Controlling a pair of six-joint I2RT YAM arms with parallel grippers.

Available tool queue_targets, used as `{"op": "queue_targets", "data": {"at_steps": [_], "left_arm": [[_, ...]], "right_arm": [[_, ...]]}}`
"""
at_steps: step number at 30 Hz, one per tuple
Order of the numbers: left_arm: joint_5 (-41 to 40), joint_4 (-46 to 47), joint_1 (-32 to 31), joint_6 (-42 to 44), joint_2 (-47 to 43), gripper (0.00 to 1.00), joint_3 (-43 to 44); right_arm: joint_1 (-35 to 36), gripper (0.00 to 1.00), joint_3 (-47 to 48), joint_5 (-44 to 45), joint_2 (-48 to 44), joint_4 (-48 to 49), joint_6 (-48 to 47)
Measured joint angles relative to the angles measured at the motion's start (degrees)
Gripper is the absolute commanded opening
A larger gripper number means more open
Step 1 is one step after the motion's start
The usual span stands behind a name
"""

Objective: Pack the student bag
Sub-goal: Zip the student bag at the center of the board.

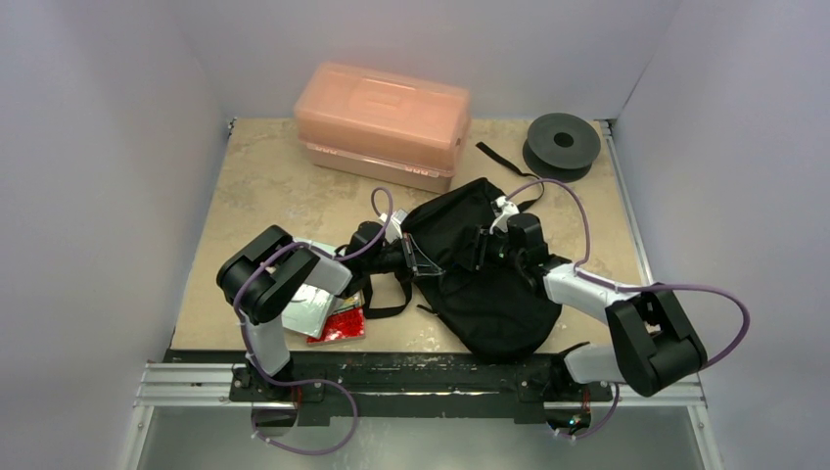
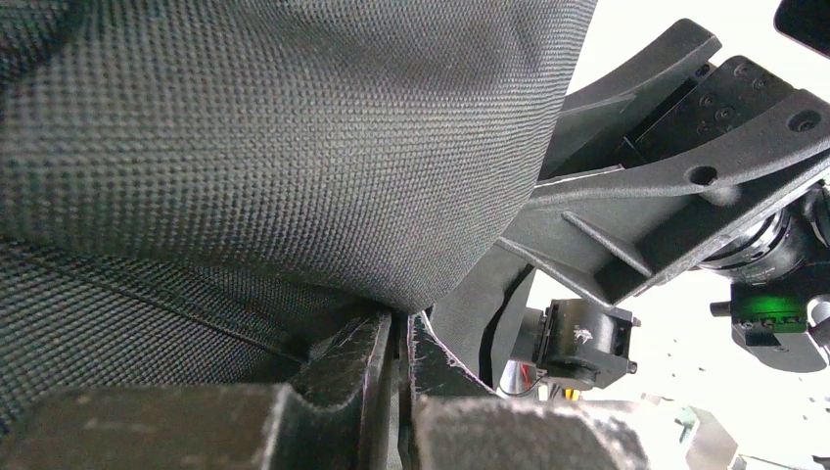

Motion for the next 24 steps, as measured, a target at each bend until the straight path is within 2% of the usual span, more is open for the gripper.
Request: {"op": "queue_targets", "data": {"at_steps": [14, 24], "left_arm": [[0.0, -0.81, 0.0, 0.04, -0.24, 0.0, 0.0], [0.04, -1.18, 0.0, 0.63, -0.33, 0.0, 0.02]], "right_arm": [[1.44, 0.44, 0.13, -1.66, 3.45, 2.47, 0.15], [2.32, 0.34, 0.13, -1.73, 5.11, 2.93, 3.52]]}}
